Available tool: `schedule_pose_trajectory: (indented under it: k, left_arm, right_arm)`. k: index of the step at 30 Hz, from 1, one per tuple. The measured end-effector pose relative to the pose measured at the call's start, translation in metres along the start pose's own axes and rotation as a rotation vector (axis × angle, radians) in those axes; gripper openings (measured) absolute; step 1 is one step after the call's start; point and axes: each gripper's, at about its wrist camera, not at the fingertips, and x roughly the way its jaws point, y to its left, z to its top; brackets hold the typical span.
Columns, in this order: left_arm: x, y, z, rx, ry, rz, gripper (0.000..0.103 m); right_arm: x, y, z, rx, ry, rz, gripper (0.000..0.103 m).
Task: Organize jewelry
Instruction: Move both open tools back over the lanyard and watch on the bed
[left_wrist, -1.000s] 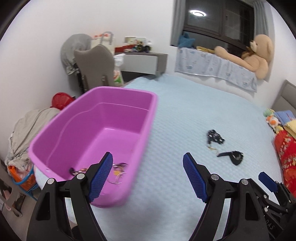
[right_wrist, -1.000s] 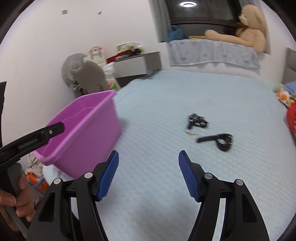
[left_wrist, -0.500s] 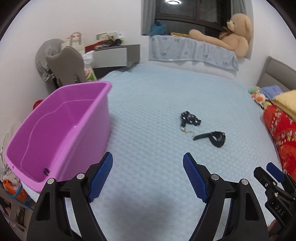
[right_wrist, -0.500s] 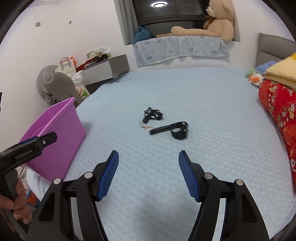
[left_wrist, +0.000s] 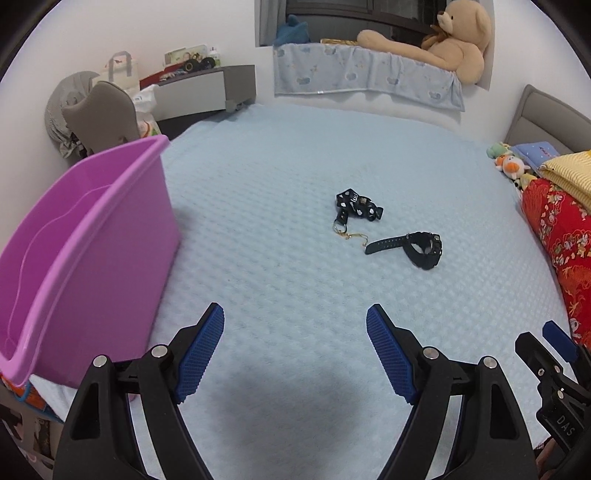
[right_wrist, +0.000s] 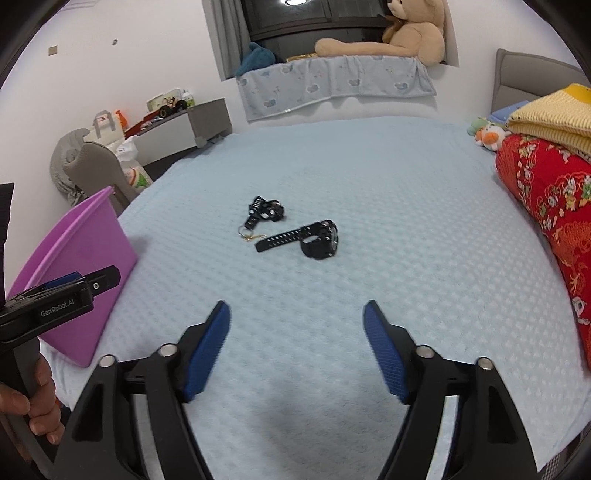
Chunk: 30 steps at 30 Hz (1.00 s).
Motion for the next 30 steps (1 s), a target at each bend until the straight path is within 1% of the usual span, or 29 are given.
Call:
schedule_pose_trajectory:
  k: [1, 6, 14, 23, 30]
  left_arm:
    - [0.003, -0.001, 0.001, 0.0, 0.0, 0.003, 0.082]
    - [0.024, 0.001, 0.01, -0.015, 0.014, -0.001, 0.083]
    - [0.07, -0.002, 0.027, -0.027, 0.039, -0.001, 0.086]
    - [0.129, -0.016, 0.056, 0.01, 0.05, 0.01, 0.086]
    - [0.178, -0.024, 0.069, 0.006, 0.092, 0.002, 0.086]
  right_arm:
    - [0.003, -0.002, 0.001, 0.006, 0.0, -0.003, 0.076]
    - [0.024, -0.013, 0.005, 0.024, 0.02, -0.008, 0.077]
    - [0.06, -0.017, 0.018, 0.005, 0.031, -0.024, 0.077]
    - [0.12, -0.02, 0.039, -0.028, 0.066, -0.051, 0.077]
    - [0.17, -0.02, 0.052, -0.057, 0.108, -0.075, 0.077]
